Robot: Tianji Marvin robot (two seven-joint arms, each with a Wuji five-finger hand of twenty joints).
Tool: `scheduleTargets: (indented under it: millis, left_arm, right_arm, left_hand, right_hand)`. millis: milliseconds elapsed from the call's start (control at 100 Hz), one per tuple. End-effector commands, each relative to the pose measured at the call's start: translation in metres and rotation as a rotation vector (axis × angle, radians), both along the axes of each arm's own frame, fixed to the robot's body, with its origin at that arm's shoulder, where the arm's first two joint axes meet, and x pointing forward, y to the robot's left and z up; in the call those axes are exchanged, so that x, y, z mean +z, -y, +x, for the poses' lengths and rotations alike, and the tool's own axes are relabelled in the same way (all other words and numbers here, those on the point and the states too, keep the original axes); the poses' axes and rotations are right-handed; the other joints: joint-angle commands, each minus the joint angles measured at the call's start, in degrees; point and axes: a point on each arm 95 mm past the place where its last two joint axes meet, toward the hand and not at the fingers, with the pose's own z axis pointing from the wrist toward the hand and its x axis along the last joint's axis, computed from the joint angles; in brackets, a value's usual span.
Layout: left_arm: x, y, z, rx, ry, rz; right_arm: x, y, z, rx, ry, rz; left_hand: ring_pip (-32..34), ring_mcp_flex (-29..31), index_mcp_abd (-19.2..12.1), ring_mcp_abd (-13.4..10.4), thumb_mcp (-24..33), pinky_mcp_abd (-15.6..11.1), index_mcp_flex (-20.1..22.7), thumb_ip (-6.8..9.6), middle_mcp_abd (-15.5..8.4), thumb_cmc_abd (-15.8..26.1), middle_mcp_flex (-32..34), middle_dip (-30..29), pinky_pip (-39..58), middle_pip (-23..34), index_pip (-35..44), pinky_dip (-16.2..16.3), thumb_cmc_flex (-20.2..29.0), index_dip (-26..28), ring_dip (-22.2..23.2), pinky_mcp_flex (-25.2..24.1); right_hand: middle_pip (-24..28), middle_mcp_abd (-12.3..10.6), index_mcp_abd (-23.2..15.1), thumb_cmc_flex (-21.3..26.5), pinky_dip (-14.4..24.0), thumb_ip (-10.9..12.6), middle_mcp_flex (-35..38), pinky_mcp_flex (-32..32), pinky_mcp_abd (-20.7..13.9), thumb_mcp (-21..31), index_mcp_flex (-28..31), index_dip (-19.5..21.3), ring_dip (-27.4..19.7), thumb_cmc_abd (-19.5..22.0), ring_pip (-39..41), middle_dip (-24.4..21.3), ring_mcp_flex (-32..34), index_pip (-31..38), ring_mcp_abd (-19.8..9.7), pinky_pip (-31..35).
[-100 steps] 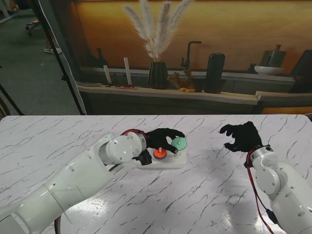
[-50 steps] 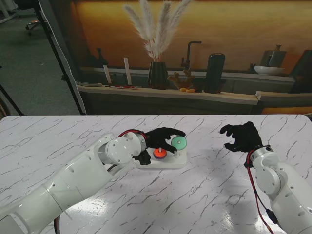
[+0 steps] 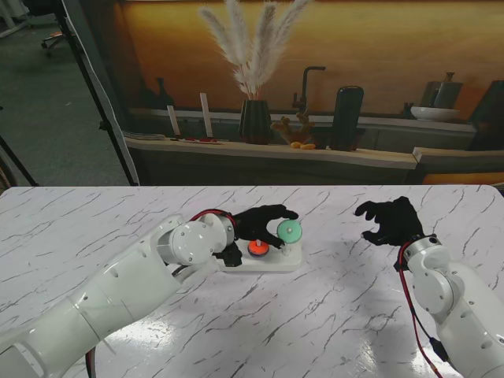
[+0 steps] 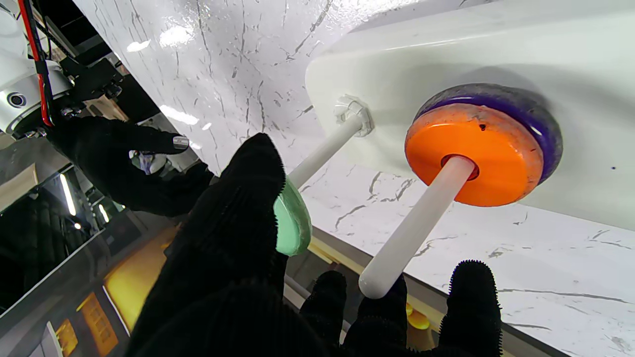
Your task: Move the three rings of the Hanoi Tower from the left rod to the right rod
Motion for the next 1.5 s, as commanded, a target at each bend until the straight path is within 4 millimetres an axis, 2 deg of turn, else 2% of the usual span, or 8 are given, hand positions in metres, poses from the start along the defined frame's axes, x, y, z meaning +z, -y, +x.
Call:
scheduleTargets:
  millis: [0, 240, 390, 420, 470, 570, 1100, 1490]
  left_arm:
    - [0.001, 0.002, 0.0, -0.026, -0.004, 0.001]
    - [0.001, 0.001, 0.001, -0.047, -0.01, -0.001]
    - [0.001, 0.001, 0.001, -0.043, 0.001, -0.007]
    - [0.001, 0.001, 0.002, -0.043, 0.006, -0.008]
    - [0.0, 0.0, 0.002, -0.043, 0.024, -0.008]
    - [-0.001, 0.0, 0.002, -0.036, 0.056, -0.002]
    - [0.01, -0.023, -0.004, -0.012, 0.139, 0.038]
    - [0.013, -0.05, -0.01, 0.01, 0.149, 0.188]
  right_arm:
    - [-0.004, -0.004, -0.002, 0.005, -0.007, 0.007]
    - [-0.005, -0.004, -0.002, 0.004, -0.011, 0.009]
    - [-0.005, -0.004, -0.002, 0.004, -0.012, 0.008]
    - [-0.005, -0.004, -0.002, 0.005, -0.012, 0.008]
    - [-0.005, -0.004, -0.002, 0.005, -0.013, 0.008]
    - [-0.005, -0.004, -0.002, 0.005, -0.012, 0.009]
    - [-0.007, -0.008, 0.0, 0.013, -0.015, 0.017]
    - [-0.006, -0.011, 0.001, 0.016, -0.01, 0.028]
  left_hand:
    - [-1.16, -1.68, 0.26, -1.52, 0.64, -1.32, -1.58, 1.2, -0.09, -1.98, -2.13, -0.48, -2.76, -1.07, -1.02, -0.44, -0.74, -1.02, -0.99, -1.22]
    - [-2.54, -4.53, 0.81, -1.4, -0.32, -0.4, -4.02, 0.75, 0.7, -3.27, -4.3, -2.78, -9.03, -2.21, -2.38, 0.72, -5.64, -2.1, -2.34, -1.95]
    - [-3.72, -7.0, 1.55, -1.71, -0.33, -0.66, -6.37, 0.45, 1.47, -3.21, -4.96, -10.62, -13.65, -3.43, -3.96, 1.8, -6.71, -3.83, -3.75, -2.36]
    - [-5.5, -7.04, 1.51, -1.89, -0.55, -1.39, -7.35, 0.38, 1.49, -3.09, -5.5, -16.56, -17.62, -4.52, -4.73, 0.52, -6.96, -4.83, -6.98, -2.19]
    - [-7.14, -7.53, 0.76, -2.58, -0.87, -1.88, -8.87, 0.37, 0.87, -3.04, -5.61, -18.28, -24.6, -4.57, -5.28, -1.73, -7.24, -6.54, -14.97, -1.9]
    - [-7.78, -7.91, 0.63, -2.47, -1.09, -2.05, -9.9, 0.3, 1.13, -2.91, -5.63, -18.31, -27.9, -4.58, -5.41, -5.17, -7.5, -7.59, -19.62, -1.08]
    - [-6.23, -7.45, 1.15, -1.77, -3.75, -2.17, -7.5, -0.27, 0.91, -0.63, -5.56, -18.27, -26.26, -4.53, -4.26, -4.87, -7.65, -7.21, -15.58, -1.18]
    - [-4.31, -7.3, 3.24, -0.79, -5.66, -0.7, -2.64, 0.44, 1.7, -1.34, -4.71, -10.59, -20.81, -2.88, -0.38, 2.95, -7.3, -1.07, -7.27, -1.66]
  right_hand:
    - [0.69, -1.11, -0.54, 0.78, 0.7, 2.42, 0.38, -0.38, 17.76, 0.95, 0.13, 0.57, 0.38, 0.13, 0.82, 0.26, 0.68, 1.02, -0.89, 0.96]
    - [0.7, -1.09, -0.56, 0.77, 0.7, 2.41, 0.4, -0.37, 17.75, 0.93, 0.09, 0.57, 0.39, 0.13, 0.84, 0.27, 0.68, 1.02, -0.93, 0.96]
    - [0.71, -1.1, -0.45, 0.79, 0.71, 2.42, 0.4, -0.41, 17.75, 0.92, 0.2, 0.58, 0.39, 0.11, 0.86, 0.28, 0.69, 1.06, -0.93, 0.97]
    - [0.73, -1.06, -0.51, 0.8, 0.7, 2.43, 0.46, -0.42, 17.75, 0.93, 0.21, 0.57, 0.39, 0.1, 0.86, 0.28, 0.69, 1.05, -0.86, 0.95]
    - [0.73, -1.16, -0.54, 0.82, 0.69, 2.44, 0.46, -0.44, 17.75, 0.95, 0.18, 0.57, 0.39, 0.14, 0.86, 0.29, 0.67, 1.02, -0.86, 0.94]
    - [0.72, -1.13, -0.52, 0.82, 0.7, 2.44, 0.48, -0.39, 17.73, 0.94, 0.17, 0.57, 0.4, 0.14, 0.87, 0.29, 0.71, 1.02, -0.86, 0.96]
    - [0.75, -1.04, -0.42, 0.7, 0.72, 2.46, 0.5, -0.41, 17.71, 0.88, 0.18, 0.57, 0.43, 0.37, 0.96, 0.32, 0.74, 0.99, -0.85, 0.97]
    - [0.74, -0.97, -0.43, 0.43, 0.74, 2.49, 0.48, -0.45, 17.68, 0.75, 0.17, 0.56, 0.44, 0.55, 0.96, 0.32, 0.7, 0.93, -0.82, 0.97]
